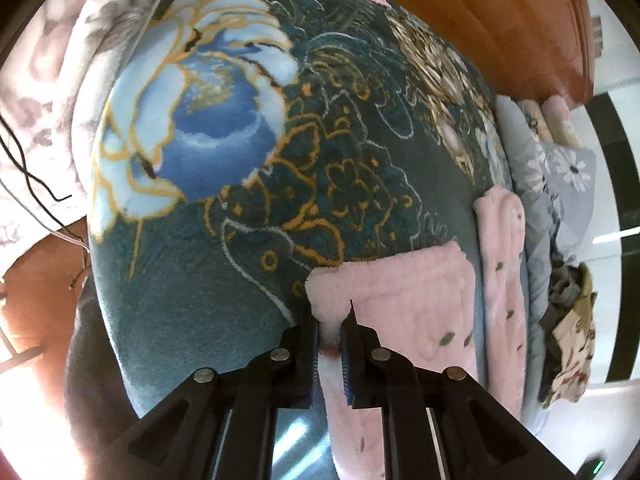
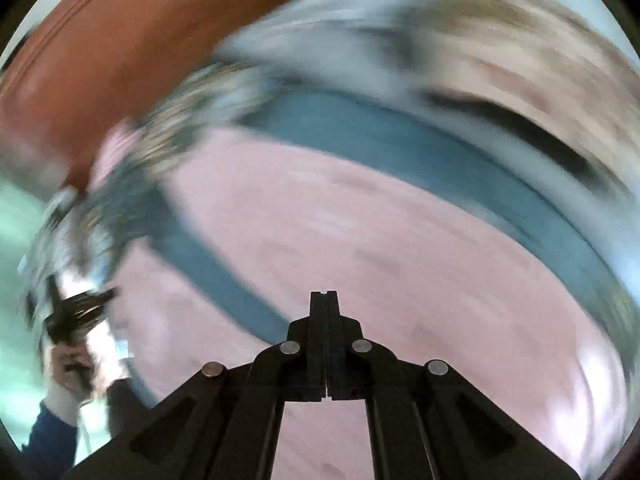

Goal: Fold clothes
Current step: 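Grasp the fleece edge with the right tool while the left tool holds another edge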

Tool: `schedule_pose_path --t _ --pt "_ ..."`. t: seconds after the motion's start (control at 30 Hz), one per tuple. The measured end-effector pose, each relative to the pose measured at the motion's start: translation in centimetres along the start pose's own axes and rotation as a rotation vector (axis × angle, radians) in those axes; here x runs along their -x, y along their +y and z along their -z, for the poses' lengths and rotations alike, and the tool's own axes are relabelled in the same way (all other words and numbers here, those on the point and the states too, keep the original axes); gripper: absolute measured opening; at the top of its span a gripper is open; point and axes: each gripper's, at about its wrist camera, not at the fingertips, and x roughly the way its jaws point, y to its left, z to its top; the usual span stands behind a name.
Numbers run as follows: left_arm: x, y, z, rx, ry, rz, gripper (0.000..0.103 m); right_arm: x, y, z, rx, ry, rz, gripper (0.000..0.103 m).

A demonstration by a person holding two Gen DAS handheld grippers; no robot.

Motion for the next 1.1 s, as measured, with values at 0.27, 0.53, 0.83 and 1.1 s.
schedule_pose_path --t 0.27,0.53,0.83,1.1 --pt "-0.4 -1.5 0.6 -0.034 0.037 -0.087 0.012 11.2 -21.3 21.4 -0.623 0.007 0.331 0.006" --pt "-0.6 -1.4 1.3 0.001 0.054 -0.086 0.015 13.4 -26.0 37.2 -1.125 -0.106 0.292 0.050" --pt "0.8 -1.1 1.6 0.019 0.025 -0.055 0.007 10.0 -27.6 40.4 -1.456 -0.259 0.071 0.023" --pt "5.4 -1.9 -0.6 0.036 -0.090 -0.078 0.004 11.3 -26.8 37.2 -1.292 -0.262 -0.086 0.004"
